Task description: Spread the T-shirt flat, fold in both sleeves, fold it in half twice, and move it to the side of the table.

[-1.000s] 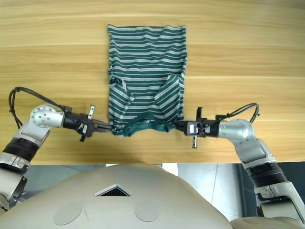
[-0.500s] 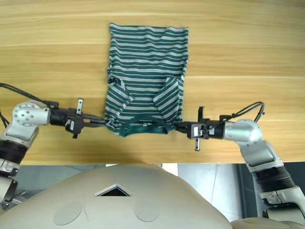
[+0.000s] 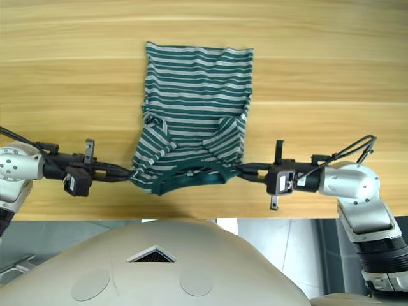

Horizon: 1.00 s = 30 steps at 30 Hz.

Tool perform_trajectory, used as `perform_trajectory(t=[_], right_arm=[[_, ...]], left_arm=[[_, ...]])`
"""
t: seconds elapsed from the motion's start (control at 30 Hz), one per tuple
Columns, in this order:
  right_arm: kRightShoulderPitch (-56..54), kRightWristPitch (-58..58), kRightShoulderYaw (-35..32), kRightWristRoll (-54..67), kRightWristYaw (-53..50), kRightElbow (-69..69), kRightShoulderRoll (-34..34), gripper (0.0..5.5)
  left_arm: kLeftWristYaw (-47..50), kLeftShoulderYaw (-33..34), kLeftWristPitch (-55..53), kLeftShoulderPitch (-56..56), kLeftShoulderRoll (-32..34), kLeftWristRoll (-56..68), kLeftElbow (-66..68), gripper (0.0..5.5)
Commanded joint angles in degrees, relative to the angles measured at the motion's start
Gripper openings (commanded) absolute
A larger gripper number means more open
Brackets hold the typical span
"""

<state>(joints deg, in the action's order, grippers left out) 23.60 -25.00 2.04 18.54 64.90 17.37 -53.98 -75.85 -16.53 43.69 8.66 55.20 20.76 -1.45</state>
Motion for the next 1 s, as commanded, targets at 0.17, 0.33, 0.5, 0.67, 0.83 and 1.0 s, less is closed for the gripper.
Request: perform_trajectory(t=[0.17, 0.33, 0.5, 0.67, 0.83, 1.0], right_arm=[[4.9, -2.7, -5.4, 7.5, 4.1, 5.9, -1.0, 0.05], [6.2, -3.1, -6.2, 7.5, 4.5, 6.4, 0.0, 0.05], [0.9, -1.0, -4.6, 2.1, 1.9, 2.1, 1.7, 0.05], [-8.3, 2.9, -3.5, -0.9, -2.9, -2.7, 5.0, 0.05], [-22.2, 5.8, 0.6, -16.0, -13.8, -17.8, 11.0, 0.05], [-33.7, 6.9, 6.6, -27.8, -21.7, -30.9, 16.2, 0.05]], left_arm=[[-4.2, 3.7, -0.3, 5.5, 3.9, 9.8, -7.7, 0.00], [-4.2, 5.0, -3.1, 5.4, 2.4, 9.9, -6.7, 0.00], [-2.7, 4.5, -6.7, -0.5, -3.6, 8.4, -0.7, 0.00], [-0.5, 5.7, -13.3, -7.9, -10.0, 9.6, 4.2, 0.00], [8.9, 6.4, -18.7, -20.5, -18.8, 1.2, 18.4, 0.00], [18.0, 6.0, -18.8, -33.1, -25.9, -9.3, 39.3, 0.00]])
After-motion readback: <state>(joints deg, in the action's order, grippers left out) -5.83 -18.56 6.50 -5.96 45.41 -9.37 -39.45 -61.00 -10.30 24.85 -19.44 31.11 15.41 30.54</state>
